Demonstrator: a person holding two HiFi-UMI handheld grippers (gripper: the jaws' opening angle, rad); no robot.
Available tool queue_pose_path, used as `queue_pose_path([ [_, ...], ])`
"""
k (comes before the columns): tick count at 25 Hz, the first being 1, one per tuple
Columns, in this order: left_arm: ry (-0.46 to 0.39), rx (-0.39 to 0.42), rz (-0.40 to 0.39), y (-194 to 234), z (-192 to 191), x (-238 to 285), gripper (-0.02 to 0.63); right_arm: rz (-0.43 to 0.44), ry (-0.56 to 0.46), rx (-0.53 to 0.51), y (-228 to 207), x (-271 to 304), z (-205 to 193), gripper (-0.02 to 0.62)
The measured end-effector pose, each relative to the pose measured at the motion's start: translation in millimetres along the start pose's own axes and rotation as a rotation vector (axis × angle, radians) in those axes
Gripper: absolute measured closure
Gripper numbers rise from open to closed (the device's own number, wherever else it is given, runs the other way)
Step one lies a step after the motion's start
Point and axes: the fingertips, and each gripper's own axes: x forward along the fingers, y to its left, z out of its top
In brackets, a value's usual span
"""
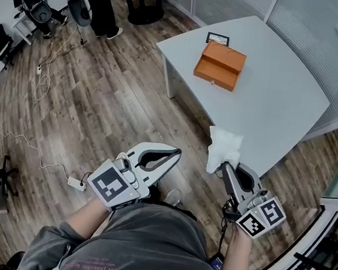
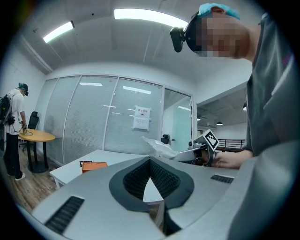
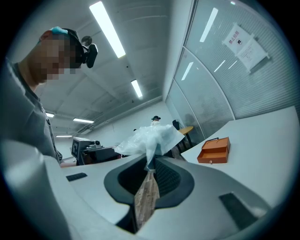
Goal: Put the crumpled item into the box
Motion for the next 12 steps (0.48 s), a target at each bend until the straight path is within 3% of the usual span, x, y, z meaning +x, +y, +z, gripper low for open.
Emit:
queue_pose_path([
  [12,-0.013,-0.013,-0.009,30,-5,12,0.594,-0.021,0.02,-0.003,-20,23,2,0.554],
])
